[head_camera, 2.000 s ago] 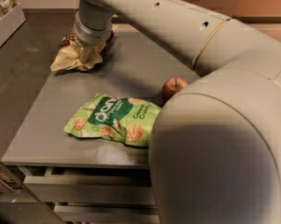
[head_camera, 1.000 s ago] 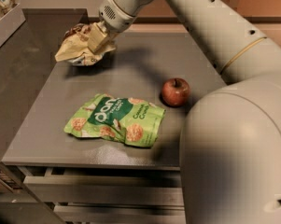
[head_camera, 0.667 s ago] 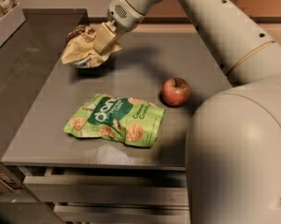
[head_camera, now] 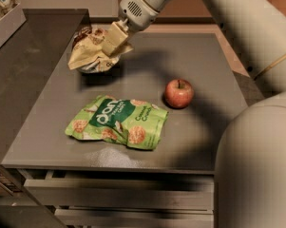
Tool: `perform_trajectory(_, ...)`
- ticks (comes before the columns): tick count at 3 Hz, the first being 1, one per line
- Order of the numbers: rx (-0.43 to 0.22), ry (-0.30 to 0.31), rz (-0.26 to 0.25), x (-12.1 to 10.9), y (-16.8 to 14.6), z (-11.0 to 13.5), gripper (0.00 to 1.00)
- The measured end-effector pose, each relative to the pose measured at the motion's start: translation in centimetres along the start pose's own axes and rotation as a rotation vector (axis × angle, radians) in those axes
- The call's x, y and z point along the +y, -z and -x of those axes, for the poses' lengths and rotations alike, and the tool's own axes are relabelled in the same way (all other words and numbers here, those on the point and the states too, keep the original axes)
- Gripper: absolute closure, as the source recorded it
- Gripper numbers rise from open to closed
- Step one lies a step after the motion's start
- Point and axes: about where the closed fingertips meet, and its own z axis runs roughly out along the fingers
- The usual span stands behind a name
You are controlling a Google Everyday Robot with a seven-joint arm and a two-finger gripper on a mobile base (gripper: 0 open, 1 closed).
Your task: Move brown chip bag near green rice chip bag
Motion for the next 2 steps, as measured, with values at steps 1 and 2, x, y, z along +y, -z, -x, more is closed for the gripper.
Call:
perform_trajectory(1, 0.011, -0.009, 0.006, 1.6, 0.8, -1.4, 0.82)
perform_trajectory(2, 0.026, -0.026, 0.022, 3.1, 0.9, -2.7, 0.59)
